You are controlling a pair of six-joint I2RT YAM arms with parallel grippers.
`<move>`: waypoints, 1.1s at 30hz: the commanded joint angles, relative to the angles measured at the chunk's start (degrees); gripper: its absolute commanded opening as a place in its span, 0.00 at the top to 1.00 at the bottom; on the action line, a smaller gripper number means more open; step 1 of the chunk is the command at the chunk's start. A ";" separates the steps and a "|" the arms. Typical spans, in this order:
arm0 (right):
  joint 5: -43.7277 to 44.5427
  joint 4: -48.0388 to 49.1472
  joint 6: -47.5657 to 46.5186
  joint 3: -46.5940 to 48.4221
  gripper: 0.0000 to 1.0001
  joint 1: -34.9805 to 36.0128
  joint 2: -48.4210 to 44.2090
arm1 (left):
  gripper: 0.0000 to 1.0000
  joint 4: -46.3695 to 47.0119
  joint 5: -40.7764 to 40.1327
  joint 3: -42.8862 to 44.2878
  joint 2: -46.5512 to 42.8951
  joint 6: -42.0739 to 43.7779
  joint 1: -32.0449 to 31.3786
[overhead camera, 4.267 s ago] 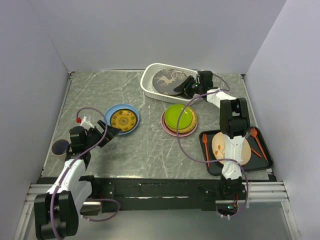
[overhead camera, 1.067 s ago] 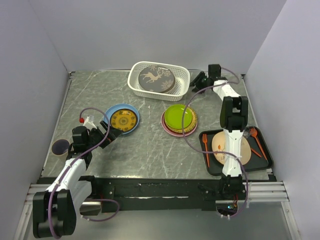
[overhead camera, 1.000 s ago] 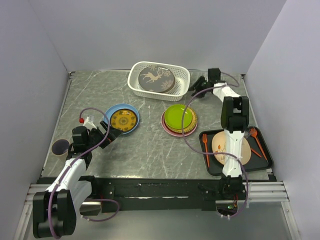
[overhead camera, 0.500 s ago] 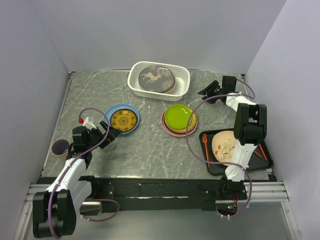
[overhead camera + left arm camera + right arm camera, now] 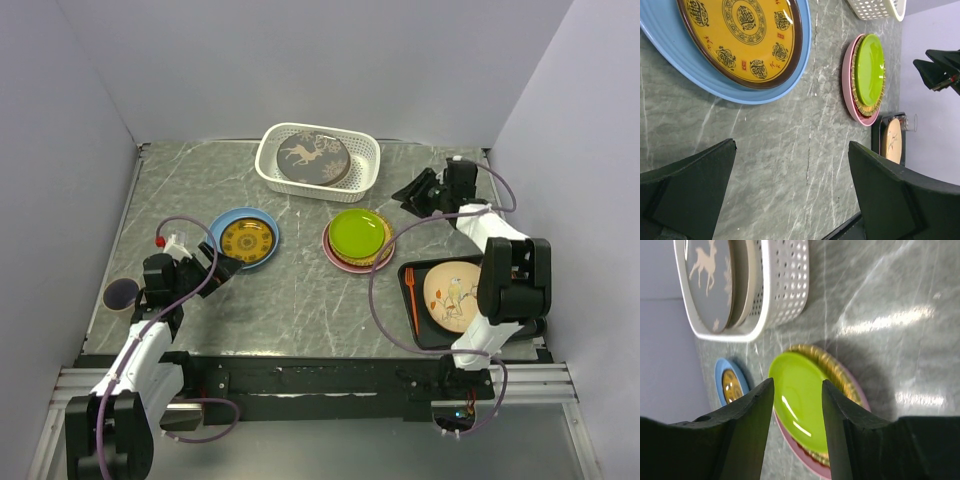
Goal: Place the plates into the plastic bin on the countertop
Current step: Move the plastic bin to the center of the board.
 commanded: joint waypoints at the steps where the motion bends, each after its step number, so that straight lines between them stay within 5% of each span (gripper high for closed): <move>1: -0.58 0.64 -2.36 -3.42 0.50 1.80 -4.03 | 0.01 2.43 2.71 1.23 -1.25 -0.40 -0.52; 33: 2.07 2.30 -4.21 -15.29 0.50 7.07 -6.77 | 0.01 4.20 4.30 1.23 -0.02 0.13 -1.22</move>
